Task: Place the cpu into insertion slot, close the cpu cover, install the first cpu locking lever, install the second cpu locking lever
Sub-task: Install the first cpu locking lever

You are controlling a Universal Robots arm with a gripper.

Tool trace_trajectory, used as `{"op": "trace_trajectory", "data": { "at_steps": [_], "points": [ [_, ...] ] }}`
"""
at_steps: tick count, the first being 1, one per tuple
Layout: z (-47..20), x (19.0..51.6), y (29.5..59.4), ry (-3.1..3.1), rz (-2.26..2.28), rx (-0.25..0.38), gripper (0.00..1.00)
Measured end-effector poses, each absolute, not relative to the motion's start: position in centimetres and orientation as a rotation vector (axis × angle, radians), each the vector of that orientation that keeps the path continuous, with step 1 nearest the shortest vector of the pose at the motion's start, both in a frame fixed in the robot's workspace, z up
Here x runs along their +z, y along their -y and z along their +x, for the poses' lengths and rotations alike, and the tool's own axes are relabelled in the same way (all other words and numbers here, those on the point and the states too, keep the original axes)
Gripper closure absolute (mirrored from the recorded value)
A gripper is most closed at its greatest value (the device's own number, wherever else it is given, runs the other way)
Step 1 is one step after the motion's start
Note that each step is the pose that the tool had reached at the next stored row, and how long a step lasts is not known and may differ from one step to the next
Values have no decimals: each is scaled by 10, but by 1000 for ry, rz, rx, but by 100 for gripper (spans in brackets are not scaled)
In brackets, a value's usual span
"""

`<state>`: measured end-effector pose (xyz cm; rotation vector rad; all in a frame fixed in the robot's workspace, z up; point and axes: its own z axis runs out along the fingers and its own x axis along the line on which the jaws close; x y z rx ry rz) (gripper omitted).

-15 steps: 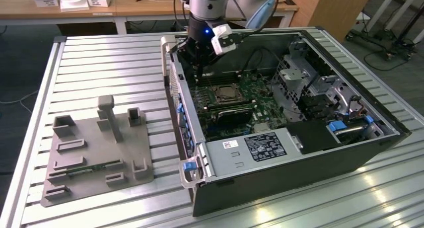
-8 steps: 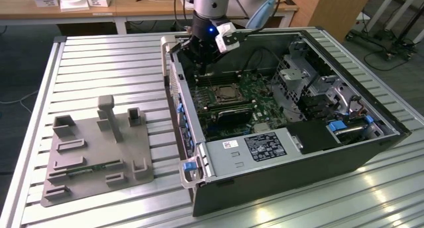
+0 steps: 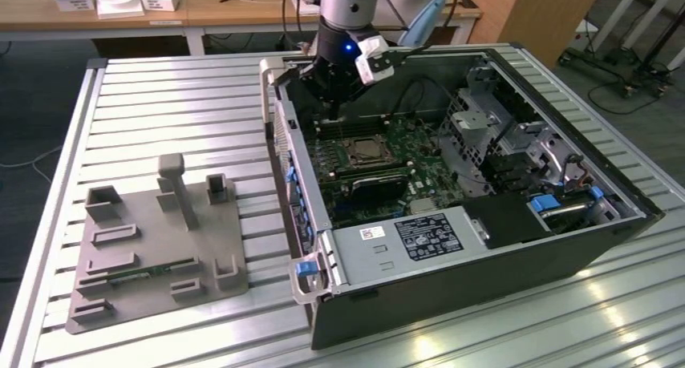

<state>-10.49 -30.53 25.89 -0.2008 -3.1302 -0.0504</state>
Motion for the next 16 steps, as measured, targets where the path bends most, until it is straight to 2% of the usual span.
{"op": "trace_trajectory", "data": {
  "at_steps": [16],
  "points": [
    [-85,259,303,3131,-176,-50,90]
  ]
}}
